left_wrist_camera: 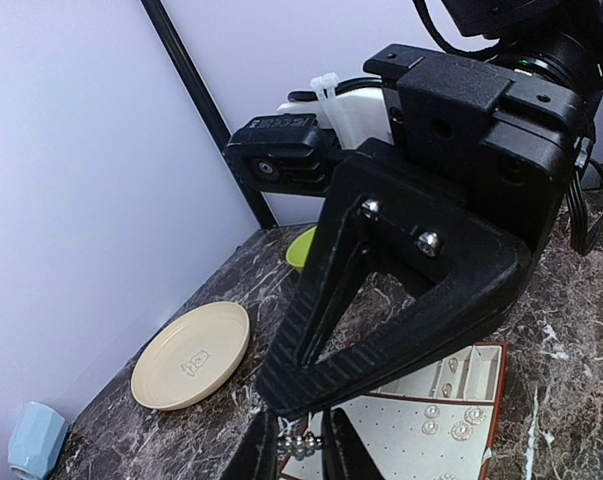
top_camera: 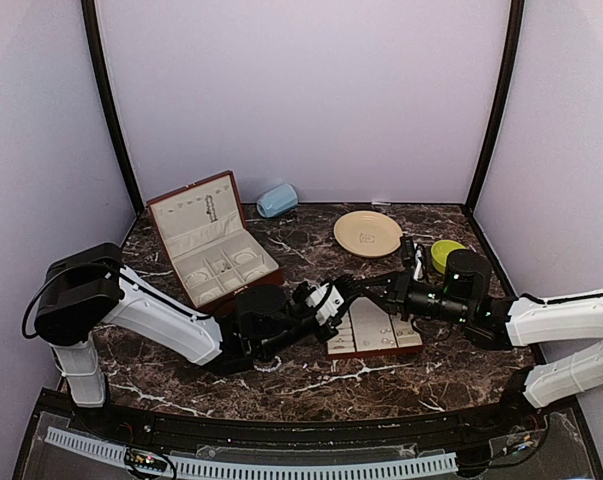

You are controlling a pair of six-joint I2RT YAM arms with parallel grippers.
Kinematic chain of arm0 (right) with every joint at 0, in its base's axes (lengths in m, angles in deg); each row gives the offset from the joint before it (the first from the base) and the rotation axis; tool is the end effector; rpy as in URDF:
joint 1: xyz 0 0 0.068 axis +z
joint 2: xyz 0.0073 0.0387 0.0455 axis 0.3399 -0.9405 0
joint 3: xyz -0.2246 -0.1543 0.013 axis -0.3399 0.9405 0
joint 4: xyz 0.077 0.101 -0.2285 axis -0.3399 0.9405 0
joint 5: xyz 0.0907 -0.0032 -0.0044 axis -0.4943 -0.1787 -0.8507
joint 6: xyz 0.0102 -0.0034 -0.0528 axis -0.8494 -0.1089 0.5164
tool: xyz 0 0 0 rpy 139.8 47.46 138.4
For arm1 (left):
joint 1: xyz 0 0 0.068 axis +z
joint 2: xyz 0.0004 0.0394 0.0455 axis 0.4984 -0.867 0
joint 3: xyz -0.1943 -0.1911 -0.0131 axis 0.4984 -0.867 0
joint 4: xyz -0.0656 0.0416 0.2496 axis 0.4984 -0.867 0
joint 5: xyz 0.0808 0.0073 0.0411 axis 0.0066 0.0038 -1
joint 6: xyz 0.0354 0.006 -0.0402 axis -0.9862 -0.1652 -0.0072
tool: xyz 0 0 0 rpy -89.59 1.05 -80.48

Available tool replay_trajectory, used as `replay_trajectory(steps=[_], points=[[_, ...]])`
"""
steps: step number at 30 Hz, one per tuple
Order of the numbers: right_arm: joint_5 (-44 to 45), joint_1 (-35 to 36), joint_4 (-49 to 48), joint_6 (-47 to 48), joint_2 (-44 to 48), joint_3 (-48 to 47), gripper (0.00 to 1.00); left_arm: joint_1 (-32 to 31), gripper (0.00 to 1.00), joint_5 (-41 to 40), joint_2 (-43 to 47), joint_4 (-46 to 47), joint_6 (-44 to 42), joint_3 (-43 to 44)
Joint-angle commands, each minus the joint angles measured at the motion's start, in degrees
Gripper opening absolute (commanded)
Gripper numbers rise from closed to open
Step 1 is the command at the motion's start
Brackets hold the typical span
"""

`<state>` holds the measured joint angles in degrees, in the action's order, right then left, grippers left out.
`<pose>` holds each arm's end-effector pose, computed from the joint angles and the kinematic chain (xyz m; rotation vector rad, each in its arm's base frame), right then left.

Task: Organize the mixed jewelry
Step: Pass from the right arm to the left

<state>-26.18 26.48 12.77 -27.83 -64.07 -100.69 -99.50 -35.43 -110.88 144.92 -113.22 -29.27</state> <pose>0.1626 0.1843 0.2218 0.0912 2.0116 1.5924 0.1470 -0.3693 0.2060 0.9358 1.1710 -0.4476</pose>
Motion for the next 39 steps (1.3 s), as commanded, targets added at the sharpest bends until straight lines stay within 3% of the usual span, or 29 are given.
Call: replay_trajectory(steps=[1,10,17,20,28,39], points=[[0.12,-0.07,-0.88,0.69,0.04,-1.56,0.0,-0.42,0.17,-0.65,0.1,1.77,-0.63,1.26],[0.65,-0.12,-0.74,0.69,0.42,-1.57,0.0,-0.51,0.16,0.48,0.12,1.85,-0.47,0.84],[0.78,-0.12,-0.61,0.85,1.18,-1.54,0.0,-0.64,0.37,0.32,0.27,1.7,-0.75,0.48],[0.85,-0.11,-0.46,0.96,1.4,-1.57,0.0,-0.71,0.41,-0.31,0.27,1.92,-1.01,0.23],[1.2,-0.13,-0.21,0.96,1.77,-1.4,0.0,-0.88,0.3,-1.17,0.62,2.28,-1.11,-0.88],[1.16,-0.12,-0.29,1.03,1.87,-1.64,0.0,-0.97,0.29,-2.78,0.54,2.15,-1.01,-1.32]])
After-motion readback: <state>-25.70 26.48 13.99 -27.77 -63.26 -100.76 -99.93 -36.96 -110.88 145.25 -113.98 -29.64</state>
